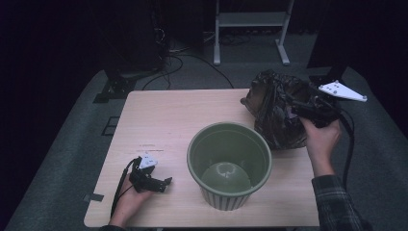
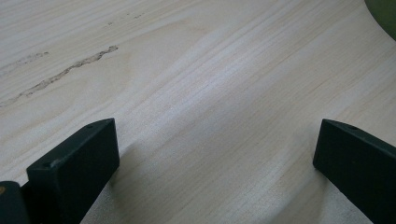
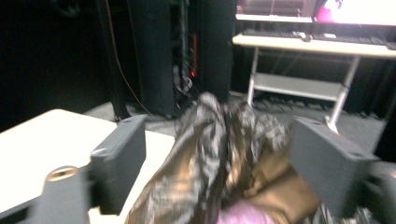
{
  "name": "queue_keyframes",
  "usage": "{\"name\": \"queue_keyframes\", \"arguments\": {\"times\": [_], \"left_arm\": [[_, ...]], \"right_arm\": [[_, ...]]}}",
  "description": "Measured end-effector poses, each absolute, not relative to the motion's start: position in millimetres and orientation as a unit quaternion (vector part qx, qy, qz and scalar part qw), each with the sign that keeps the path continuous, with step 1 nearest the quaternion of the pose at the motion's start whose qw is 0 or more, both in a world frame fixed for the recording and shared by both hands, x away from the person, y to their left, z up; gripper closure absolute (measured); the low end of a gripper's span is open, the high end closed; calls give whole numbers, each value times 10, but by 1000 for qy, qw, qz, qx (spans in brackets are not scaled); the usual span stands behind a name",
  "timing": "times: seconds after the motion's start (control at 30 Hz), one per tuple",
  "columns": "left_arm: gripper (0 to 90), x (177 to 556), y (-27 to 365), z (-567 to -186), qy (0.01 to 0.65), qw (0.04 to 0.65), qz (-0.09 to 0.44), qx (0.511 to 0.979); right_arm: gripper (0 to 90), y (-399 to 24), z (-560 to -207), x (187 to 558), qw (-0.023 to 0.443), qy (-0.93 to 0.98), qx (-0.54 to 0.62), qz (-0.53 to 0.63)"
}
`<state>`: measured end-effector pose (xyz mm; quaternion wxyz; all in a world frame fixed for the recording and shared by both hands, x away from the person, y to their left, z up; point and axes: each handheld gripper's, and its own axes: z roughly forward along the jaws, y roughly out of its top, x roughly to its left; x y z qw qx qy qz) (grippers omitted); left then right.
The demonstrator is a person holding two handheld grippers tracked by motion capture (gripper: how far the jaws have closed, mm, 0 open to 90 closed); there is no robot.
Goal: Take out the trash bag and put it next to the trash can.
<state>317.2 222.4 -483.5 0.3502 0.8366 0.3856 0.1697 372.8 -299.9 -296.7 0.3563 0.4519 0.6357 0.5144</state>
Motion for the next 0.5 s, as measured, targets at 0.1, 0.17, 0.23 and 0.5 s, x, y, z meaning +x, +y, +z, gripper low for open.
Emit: {"name": "queue_keyframes", "arguments": {"times": [0.1,0.17,0.23,0.5], "left_arm": [[0,3173,2225,-4835,385,350,170,837],[0,3172,2223,-4837,386,351,170,836],[0,3173,2224,-4836,385,351,170,836],[0,3173,2224,-4836,385,351,170,836]], "right_arm": [[125,-3008,-3020,3610,353,647,447,507],[109,-3020,-3053,3526,345,651,446,509],[97,-3023,-3067,3488,340,654,446,507],[21,-3006,-3189,3215,319,688,442,478]]}}
